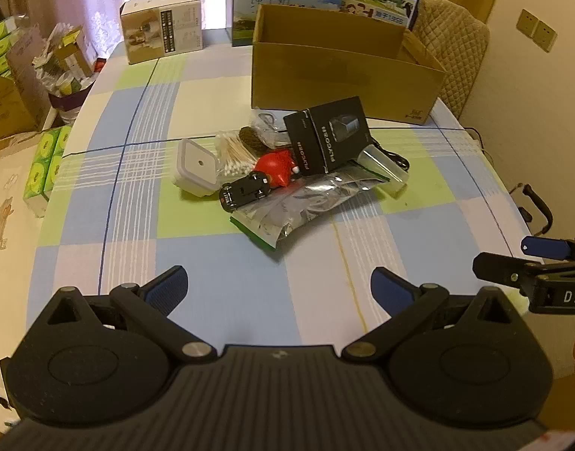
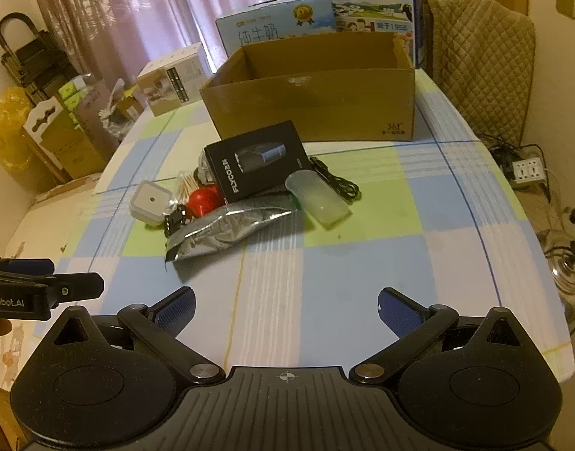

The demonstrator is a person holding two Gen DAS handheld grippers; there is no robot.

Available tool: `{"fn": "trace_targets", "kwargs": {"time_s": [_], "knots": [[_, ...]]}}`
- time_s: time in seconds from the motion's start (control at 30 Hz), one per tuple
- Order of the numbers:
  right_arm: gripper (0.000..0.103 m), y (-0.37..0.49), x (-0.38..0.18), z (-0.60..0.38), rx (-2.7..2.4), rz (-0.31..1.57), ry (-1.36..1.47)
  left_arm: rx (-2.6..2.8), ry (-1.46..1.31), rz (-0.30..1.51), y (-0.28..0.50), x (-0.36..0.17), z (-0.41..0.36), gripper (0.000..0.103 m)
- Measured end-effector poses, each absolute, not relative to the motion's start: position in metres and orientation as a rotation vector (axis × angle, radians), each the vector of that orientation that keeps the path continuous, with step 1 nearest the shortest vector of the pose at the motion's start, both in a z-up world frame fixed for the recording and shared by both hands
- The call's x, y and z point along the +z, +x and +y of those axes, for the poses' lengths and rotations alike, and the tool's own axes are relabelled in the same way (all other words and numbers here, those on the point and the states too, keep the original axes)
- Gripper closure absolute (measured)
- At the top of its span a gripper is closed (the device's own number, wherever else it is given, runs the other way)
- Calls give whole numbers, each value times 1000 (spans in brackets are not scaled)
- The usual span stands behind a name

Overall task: Organize objects
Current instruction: 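Move both tools toward the cluster of items on the table, then grasp the black FLYCO shaver box with the right gripper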

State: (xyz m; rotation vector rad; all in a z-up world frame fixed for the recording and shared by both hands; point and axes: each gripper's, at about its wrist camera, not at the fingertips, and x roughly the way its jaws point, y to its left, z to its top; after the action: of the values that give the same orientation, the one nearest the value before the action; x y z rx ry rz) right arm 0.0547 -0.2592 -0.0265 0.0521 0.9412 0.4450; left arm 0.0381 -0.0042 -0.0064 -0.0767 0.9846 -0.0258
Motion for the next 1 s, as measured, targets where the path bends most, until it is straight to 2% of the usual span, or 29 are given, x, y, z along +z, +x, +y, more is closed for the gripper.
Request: {"fn": "trace_targets", "kwargs": {"time_s": [1.0], "knots": [[2, 182, -50, -280, 670, 982, 119, 270, -176, 976, 100, -20, -2, 1]]}}
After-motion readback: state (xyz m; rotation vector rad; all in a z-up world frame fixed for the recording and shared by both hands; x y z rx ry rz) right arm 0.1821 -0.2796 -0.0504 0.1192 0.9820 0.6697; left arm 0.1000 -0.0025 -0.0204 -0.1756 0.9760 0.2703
